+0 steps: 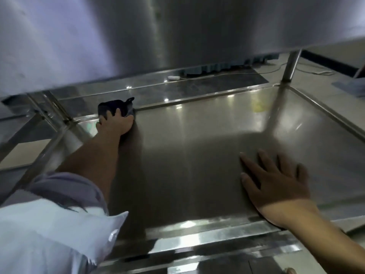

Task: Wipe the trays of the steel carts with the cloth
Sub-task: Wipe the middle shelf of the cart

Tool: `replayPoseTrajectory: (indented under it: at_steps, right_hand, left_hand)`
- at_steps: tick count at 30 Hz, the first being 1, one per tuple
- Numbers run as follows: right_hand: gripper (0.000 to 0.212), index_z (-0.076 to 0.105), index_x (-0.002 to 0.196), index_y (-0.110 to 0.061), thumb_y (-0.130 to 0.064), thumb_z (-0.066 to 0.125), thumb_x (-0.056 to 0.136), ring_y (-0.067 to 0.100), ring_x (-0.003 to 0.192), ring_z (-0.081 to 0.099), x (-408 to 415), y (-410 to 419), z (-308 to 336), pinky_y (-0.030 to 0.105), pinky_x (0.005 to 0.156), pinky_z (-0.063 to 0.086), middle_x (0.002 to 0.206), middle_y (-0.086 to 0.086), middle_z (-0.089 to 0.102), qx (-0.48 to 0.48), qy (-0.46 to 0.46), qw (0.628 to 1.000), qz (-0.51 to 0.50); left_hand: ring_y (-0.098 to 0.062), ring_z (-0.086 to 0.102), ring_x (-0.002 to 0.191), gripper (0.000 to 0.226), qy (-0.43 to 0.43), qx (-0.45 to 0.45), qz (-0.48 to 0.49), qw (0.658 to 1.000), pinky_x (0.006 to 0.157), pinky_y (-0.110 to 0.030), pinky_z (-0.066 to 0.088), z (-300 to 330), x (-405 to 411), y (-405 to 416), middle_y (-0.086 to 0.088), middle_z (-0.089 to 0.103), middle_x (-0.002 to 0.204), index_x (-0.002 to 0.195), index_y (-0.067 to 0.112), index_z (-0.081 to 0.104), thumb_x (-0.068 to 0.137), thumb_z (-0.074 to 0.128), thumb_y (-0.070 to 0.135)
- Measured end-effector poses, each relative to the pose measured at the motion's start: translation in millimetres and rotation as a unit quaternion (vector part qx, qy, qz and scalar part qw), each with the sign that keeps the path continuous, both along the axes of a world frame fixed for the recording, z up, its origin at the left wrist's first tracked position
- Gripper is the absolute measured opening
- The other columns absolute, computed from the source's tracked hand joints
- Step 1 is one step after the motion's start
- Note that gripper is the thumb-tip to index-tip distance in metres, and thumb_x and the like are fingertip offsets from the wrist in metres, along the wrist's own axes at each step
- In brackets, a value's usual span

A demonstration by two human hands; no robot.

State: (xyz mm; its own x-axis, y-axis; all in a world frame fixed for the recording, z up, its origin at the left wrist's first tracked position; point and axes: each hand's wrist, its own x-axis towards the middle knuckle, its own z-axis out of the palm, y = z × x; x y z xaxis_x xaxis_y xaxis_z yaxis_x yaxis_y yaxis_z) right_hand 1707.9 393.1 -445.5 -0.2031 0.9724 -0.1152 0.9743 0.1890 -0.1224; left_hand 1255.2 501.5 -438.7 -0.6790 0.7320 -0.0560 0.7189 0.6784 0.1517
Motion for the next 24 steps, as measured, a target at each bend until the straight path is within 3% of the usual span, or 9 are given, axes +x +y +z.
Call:
replayPoseTrajectory:
  at_steps: [4, 9, 16, 24]
  right_hand:
    - [0.085, -0.007, 0.150, -0.058, -0.073, -0.014, 0.066, 0.031, 0.154, -0.005, -5, -4, 0, 0.057, 0.119, 0.000, 0.168, -0.012, 0.000, 0.002, 0.009, 1.000, 0.003]
    - [0.076, -0.008, 0.151, -0.056, -0.072, -0.002, 0.078, 0.031, 0.153, -0.011, -5, -7, 5, 0.058, 0.120, -0.004, 0.168, -0.010, -0.004, -0.016, 0.014, 1.000, 0.006]
    - [0.073, 0.004, 0.152, -0.055, -0.074, 0.005, 0.081, 0.032, 0.154, -0.004, -5, -6, 3, 0.059, 0.119, -0.001, 0.168, -0.009, 0.005, -0.007, 0.021, 1.000, 0.005]
    - [0.063, 0.005, 0.152, -0.055, -0.073, 0.018, 0.093, 0.031, 0.154, -0.005, -7, -8, 2, 0.060, 0.118, -0.004, 0.168, -0.008, 0.003, -0.010, 0.036, 0.999, 0.006]
  left_hand:
    - [-0.034, 0.001, 0.152, 0.080, -0.004, 0.002, -0.058, 0.998, 0.122, -0.051, 0.004, 8, 47, 39, -0.002, 0.004, 0.167, 0.157, 0.033, 0.016, 0.089, 0.019, 0.075]
    - [-0.031, -0.001, 0.153, 0.069, 0.008, 0.003, -0.157, 0.988, 0.122, -0.049, 0.004, 11, 145, 65, -0.003, 0.001, 0.168, 0.159, 0.032, 0.010, 0.099, 0.028, 0.061]
    - [-0.027, 0.002, 0.154, 0.068, 0.003, 0.009, -0.309, 0.951, 0.120, -0.045, 0.006, 10, 267, 59, -0.001, 0.007, 0.167, 0.158, 0.032, 0.016, 0.098, 0.030, 0.059]
    - [-0.024, 0.002, 0.154, 0.067, 0.026, 0.033, -0.365, 0.930, 0.123, -0.044, 0.008, 2, 283, 4, 0.001, 0.007, 0.167, 0.158, 0.033, 0.014, 0.099, 0.026, 0.062]
